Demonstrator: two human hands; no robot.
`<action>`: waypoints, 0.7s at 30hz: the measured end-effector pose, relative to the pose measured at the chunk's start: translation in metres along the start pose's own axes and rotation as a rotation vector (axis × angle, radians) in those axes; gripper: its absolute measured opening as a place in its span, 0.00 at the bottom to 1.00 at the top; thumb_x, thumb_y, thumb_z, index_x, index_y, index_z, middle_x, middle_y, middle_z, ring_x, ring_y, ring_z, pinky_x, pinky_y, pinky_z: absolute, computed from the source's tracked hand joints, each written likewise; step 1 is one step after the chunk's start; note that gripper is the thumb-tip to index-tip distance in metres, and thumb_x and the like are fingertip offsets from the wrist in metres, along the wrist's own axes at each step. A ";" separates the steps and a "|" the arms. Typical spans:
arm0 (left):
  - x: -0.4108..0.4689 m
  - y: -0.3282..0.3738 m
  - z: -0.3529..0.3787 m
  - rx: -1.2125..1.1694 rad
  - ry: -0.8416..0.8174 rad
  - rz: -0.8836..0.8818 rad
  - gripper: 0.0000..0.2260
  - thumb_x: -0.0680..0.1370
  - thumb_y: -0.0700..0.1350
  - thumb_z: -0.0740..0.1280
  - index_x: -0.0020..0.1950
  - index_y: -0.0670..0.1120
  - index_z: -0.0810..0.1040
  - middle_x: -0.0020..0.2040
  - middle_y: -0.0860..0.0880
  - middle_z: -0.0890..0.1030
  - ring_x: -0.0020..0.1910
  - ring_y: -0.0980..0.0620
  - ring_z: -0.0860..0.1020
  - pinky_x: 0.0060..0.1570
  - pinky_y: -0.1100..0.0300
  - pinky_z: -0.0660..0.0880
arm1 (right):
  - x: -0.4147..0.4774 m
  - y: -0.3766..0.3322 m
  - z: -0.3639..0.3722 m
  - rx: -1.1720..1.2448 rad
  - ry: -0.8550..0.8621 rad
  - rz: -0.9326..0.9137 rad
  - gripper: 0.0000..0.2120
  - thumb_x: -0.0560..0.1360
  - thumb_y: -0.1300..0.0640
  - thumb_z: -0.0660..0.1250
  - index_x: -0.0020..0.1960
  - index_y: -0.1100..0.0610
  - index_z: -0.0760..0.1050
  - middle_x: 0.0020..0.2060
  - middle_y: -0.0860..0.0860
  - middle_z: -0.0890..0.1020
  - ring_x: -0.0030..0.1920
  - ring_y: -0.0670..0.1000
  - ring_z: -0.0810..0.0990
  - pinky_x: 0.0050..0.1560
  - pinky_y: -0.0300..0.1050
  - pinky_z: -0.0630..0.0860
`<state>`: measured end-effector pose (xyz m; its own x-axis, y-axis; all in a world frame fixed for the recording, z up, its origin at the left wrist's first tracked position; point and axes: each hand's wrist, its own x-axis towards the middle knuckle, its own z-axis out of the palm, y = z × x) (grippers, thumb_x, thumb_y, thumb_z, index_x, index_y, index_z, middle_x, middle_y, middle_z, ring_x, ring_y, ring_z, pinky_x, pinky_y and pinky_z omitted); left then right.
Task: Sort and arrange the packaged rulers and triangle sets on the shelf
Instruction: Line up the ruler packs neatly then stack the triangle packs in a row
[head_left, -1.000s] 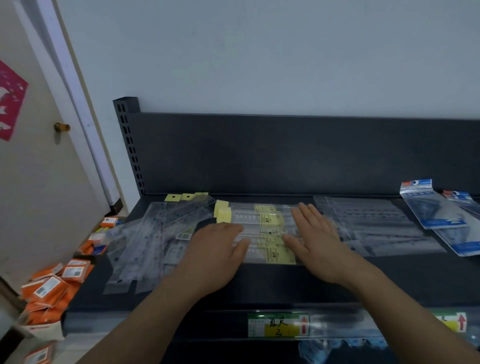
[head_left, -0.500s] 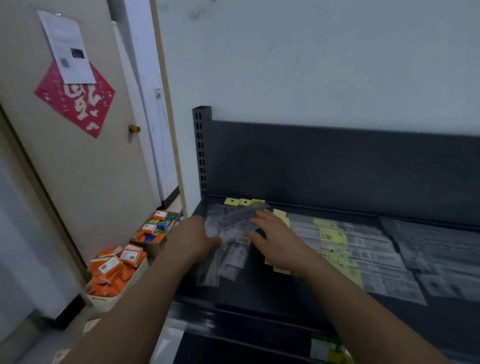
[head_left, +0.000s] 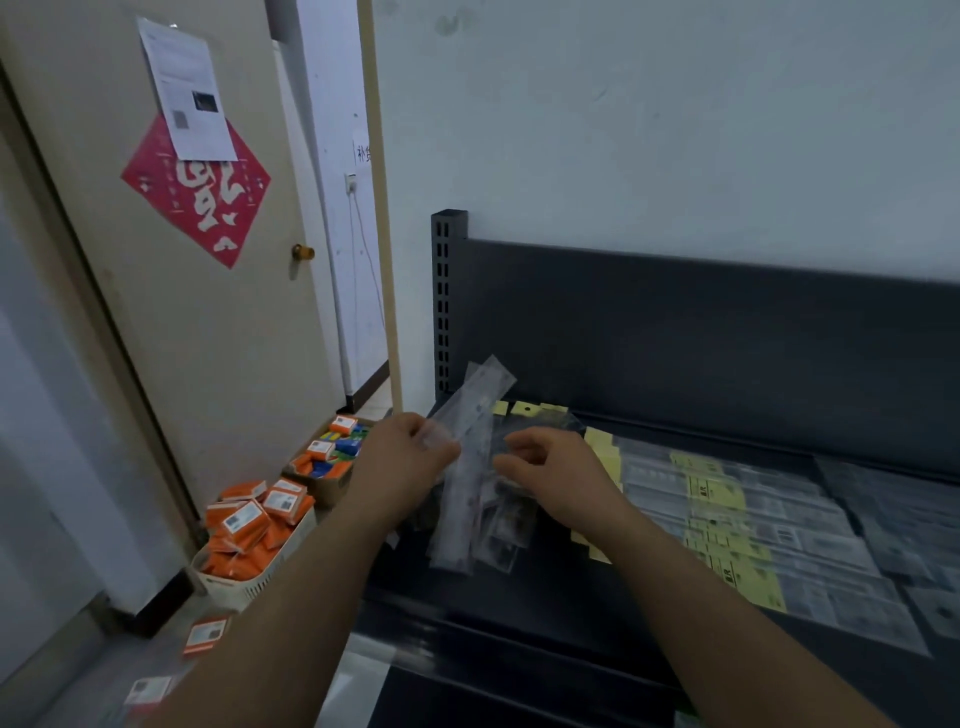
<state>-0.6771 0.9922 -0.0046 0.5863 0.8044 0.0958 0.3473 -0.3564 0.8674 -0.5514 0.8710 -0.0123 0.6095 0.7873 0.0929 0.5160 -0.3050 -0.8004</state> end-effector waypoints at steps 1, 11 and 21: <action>-0.002 0.003 0.000 -0.025 -0.012 0.005 0.05 0.74 0.47 0.71 0.46 0.49 0.76 0.43 0.52 0.78 0.41 0.57 0.76 0.34 0.63 0.70 | 0.001 -0.003 0.002 0.055 -0.019 0.008 0.15 0.75 0.50 0.69 0.60 0.55 0.76 0.50 0.48 0.81 0.47 0.42 0.79 0.43 0.34 0.74; 0.003 0.020 -0.003 -0.159 -0.213 -0.079 0.06 0.81 0.42 0.62 0.55 0.47 0.77 0.48 0.45 0.81 0.39 0.51 0.81 0.34 0.62 0.78 | 0.017 0.013 -0.042 0.363 0.144 0.201 0.07 0.79 0.56 0.63 0.47 0.58 0.76 0.40 0.57 0.79 0.41 0.58 0.80 0.46 0.55 0.79; 0.011 0.045 0.013 -0.141 -0.435 -0.019 0.13 0.73 0.38 0.73 0.55 0.45 0.79 0.45 0.47 0.85 0.38 0.49 0.85 0.34 0.62 0.78 | 0.012 0.023 -0.097 0.307 -0.053 0.080 0.07 0.77 0.56 0.66 0.43 0.57 0.79 0.37 0.54 0.75 0.39 0.52 0.71 0.43 0.46 0.71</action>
<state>-0.6456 0.9789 0.0289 0.8443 0.5248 -0.1085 0.2756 -0.2516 0.9277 -0.4735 0.8215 0.0278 0.6044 0.7967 -0.0016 0.2575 -0.1972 -0.9459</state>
